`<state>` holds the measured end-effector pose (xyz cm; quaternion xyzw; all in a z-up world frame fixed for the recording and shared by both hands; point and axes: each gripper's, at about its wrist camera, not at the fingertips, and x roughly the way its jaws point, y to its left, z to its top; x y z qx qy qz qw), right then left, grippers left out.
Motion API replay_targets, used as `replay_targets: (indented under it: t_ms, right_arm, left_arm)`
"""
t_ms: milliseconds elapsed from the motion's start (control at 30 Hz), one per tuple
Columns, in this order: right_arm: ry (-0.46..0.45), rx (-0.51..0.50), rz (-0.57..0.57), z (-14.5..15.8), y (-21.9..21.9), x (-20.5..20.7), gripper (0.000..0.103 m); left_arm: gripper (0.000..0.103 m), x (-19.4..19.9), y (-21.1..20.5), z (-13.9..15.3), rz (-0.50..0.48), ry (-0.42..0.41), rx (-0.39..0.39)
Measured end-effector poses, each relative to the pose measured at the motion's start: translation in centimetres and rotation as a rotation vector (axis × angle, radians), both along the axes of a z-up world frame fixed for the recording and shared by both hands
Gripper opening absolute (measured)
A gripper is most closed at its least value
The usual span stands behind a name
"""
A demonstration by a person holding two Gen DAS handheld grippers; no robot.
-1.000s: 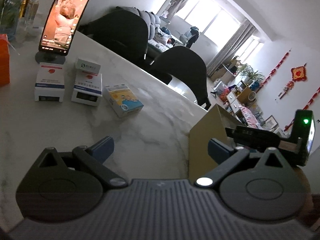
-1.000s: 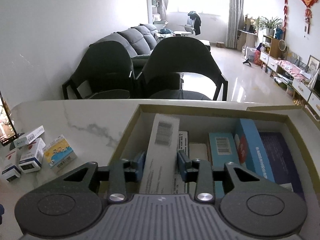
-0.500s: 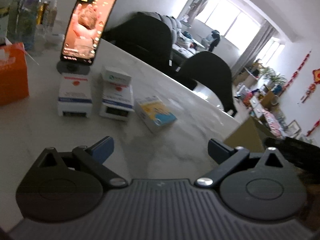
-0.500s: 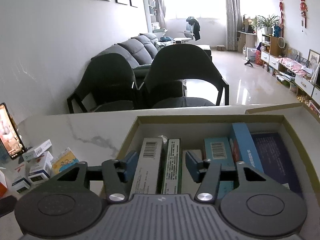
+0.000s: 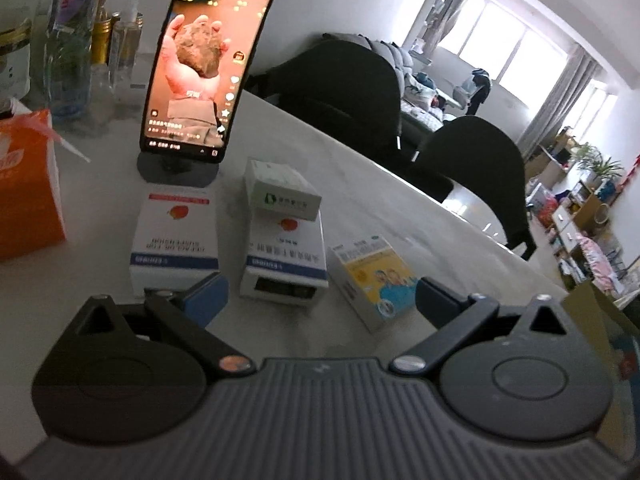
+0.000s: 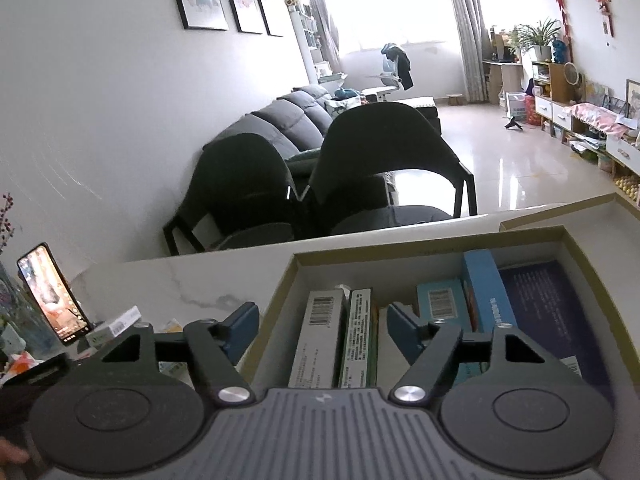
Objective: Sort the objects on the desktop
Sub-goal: 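Move the left tool to the green-and-white Ebastine box on the table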
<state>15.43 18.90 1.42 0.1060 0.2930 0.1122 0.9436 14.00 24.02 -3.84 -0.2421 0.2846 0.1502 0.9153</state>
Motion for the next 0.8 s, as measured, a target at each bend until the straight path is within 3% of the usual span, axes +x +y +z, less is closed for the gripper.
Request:
replay_targets:
  t_ms: [400,700,800]
  right_arm:
    - [-0.009,0.06,0.018,0.6,-1.9,-1.0,0.08]
    - [-0.012,0.078,0.023,0.6,-2.6,-1.3,0.08]
    - [-0.01,0.083,0.02,0.4,-2.7,-1.3,0.08]
  left_arm:
    - [0.098,4.3,-0.4,0.1,0.065,0.041,0.194]
    - [0.087,6.2,-0.3,-0.6,0.101,0.094,0.299]
    - [0.078,6.1,-0.2,-0.7,0.107,0.107,0.314]
